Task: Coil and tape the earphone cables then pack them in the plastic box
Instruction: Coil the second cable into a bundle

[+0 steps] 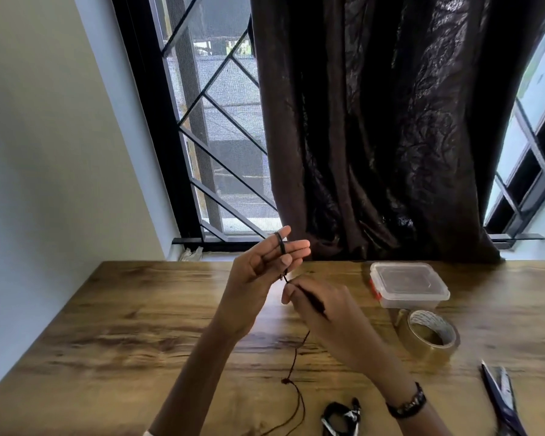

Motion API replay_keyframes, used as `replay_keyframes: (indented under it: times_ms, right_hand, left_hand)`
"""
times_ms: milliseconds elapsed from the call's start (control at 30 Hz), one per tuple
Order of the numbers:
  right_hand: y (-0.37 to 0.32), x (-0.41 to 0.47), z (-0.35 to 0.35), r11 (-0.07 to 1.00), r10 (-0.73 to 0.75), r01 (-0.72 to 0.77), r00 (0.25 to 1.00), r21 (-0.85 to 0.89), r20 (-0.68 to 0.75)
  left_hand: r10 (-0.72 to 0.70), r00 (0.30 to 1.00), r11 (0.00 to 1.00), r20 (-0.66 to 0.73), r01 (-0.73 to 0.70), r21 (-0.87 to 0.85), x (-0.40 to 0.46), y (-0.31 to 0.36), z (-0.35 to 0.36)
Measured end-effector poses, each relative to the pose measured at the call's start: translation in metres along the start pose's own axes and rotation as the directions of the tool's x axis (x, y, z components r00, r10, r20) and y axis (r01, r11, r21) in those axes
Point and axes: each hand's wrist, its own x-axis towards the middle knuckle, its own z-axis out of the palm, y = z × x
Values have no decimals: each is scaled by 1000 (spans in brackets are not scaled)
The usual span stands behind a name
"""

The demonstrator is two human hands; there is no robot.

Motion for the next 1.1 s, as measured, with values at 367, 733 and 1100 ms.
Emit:
replay_keyframes:
  times_ms: [367, 733, 1100]
  right_hand:
    - [-14, 14, -43, 999, -3, 4, 1000, 34, -31]
    - [-20, 38, -60, 975, -208, 207, 978, -79, -6]
    - [-5, 41, -50, 959, -171, 166, 985, 229, 1]
  left_hand:
    - [-85, 978, 984, 191, 52, 173, -11, 9, -8]
    - [-86, 921, 995, 381, 64, 70, -18, 20, -11]
    - [-10, 926, 1000, 379, 5, 14, -20, 23, -11]
